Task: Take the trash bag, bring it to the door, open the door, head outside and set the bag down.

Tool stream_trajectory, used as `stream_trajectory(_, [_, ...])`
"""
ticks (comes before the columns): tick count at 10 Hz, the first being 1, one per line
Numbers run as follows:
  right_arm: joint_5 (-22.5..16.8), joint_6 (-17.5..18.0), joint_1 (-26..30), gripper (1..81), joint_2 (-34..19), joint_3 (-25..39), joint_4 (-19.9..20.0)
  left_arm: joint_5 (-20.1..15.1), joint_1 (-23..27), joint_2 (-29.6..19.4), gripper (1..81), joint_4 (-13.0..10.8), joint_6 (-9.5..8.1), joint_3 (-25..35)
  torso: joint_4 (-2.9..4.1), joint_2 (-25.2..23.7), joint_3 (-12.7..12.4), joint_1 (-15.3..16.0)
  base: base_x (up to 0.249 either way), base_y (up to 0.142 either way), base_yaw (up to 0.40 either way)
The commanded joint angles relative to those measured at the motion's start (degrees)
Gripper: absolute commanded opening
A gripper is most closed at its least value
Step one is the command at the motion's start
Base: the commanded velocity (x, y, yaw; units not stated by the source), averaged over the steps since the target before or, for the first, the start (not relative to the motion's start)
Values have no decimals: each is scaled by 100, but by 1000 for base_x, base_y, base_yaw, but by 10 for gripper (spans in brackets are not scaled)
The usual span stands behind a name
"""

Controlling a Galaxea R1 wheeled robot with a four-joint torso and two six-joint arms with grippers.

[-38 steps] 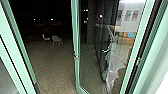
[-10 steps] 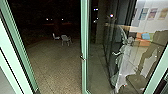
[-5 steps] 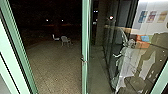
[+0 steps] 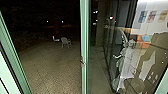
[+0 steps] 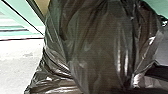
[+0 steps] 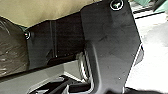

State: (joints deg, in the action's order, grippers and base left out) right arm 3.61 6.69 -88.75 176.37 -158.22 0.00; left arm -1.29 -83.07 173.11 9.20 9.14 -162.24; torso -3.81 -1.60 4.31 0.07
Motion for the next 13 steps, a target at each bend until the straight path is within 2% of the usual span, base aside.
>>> stream_trajectory(1, [-282,-2,265,811,67,47,-26,-319,313,-83,10,-33,17,-62,0,0,0,0,90,0,0])
stream_trajectory(13, [-282,-10,274,811,68,47,-26,-319,330,-92,10,-33,17,-62,0,-5,-2,-7,90,0,0])
